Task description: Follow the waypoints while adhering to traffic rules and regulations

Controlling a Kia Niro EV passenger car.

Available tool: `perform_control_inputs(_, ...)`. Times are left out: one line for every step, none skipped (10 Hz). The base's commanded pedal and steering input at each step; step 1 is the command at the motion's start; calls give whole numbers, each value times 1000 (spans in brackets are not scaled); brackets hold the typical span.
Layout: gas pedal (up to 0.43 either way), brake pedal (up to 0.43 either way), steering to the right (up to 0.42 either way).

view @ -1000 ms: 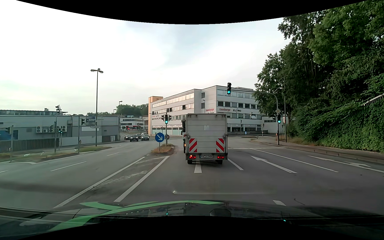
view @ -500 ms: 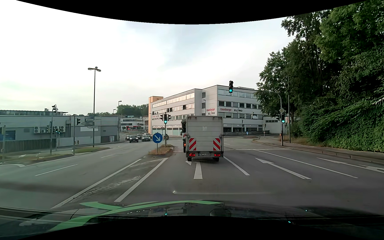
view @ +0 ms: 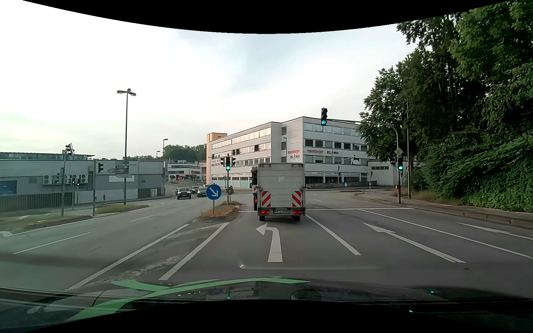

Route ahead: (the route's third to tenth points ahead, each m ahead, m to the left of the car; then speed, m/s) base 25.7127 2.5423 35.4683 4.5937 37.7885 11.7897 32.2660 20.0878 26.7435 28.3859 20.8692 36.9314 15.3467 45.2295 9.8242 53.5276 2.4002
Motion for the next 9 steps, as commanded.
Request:
perform_control_inputs(138,0,-19)
perform_control_inputs(138,0,-19)
perform_control_inputs(138,0,-20)
perform_control_inputs(138,0,-25)
perform_control_inputs(138,0,-29)
perform_control_inputs(138,0,-33)
perform_control_inputs(138,0,-33)
perform_control_inputs(138,0,-34)
perform_control_inputs(87,0,-35)
